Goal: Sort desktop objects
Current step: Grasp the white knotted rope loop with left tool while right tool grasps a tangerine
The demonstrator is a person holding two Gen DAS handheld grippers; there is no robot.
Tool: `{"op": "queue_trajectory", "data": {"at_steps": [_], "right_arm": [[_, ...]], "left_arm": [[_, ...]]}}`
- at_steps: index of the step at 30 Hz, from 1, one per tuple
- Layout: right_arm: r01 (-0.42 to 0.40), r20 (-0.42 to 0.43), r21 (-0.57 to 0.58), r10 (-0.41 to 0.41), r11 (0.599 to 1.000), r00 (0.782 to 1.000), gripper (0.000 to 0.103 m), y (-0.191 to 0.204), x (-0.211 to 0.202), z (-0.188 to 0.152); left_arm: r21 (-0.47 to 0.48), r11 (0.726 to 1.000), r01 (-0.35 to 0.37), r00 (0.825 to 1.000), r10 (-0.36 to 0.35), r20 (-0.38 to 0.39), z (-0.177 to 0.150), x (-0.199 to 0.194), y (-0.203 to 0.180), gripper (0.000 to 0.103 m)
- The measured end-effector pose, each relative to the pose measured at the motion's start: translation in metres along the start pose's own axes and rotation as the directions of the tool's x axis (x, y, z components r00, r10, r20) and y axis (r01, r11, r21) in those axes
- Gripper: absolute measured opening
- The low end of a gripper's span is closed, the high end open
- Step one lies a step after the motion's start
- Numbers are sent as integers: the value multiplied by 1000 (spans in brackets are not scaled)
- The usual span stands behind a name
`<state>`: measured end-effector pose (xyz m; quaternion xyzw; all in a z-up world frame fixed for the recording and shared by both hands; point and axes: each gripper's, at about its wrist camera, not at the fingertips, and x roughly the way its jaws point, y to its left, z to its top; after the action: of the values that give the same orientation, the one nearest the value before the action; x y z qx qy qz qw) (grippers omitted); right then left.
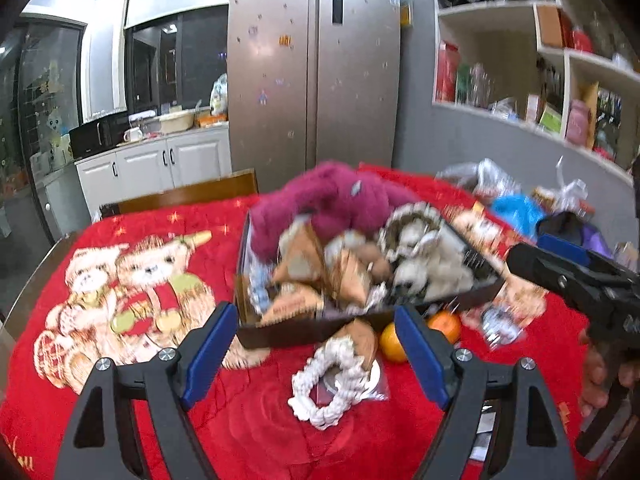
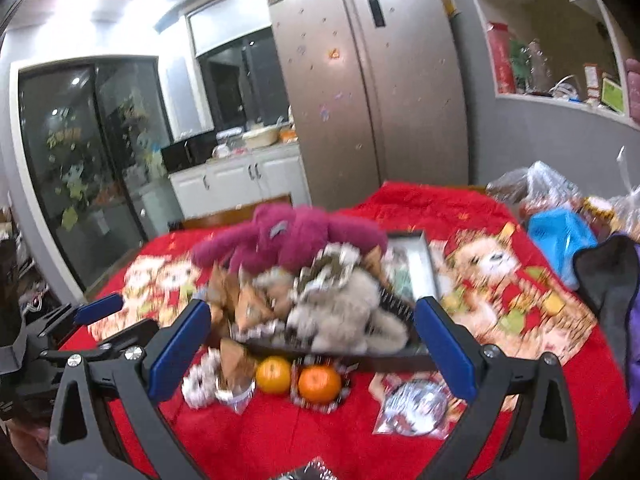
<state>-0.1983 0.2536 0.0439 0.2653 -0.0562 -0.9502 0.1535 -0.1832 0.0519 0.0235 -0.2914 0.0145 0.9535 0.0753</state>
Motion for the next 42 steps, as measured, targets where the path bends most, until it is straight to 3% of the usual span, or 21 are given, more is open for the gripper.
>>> {"op": "queue_trajectory", "data": {"at_steps": [5,9,15,25,33,37,42], "right_arm": [[39,-108,-26,-42,999,993,103,-3,25,-34],[33,-127,-11,-34,999,991,103,-8,34,-44],[17,-207,-2,-17,1000,978,102,-12,58,-58],[-40,-266,-26,32,999,964,101,0,76,-59],[12,-355,-86,-42,996,934,83,11,98,-65],[2,-357,-81,-31,997,934,79,10,99,-66],[14,-361,-65,-36,998,932,65,6,101,-66]], "left_arm": [[47,998,-38,994,43,-101,-20,32,-4,83],[64,996,-62,990,70,-125,-32,42,-5,83],[59,996,-62,983,72,-169,-37,48,-2,83],[49,998,-31,969,42,-245,-44,57,1,83],[-13,1000,-15,961,11,-277,-46,62,12,83],[-6,1000,-22,962,19,-274,-46,62,10,83],[3,1000,-21,963,21,-270,-46,61,9,83]]}}
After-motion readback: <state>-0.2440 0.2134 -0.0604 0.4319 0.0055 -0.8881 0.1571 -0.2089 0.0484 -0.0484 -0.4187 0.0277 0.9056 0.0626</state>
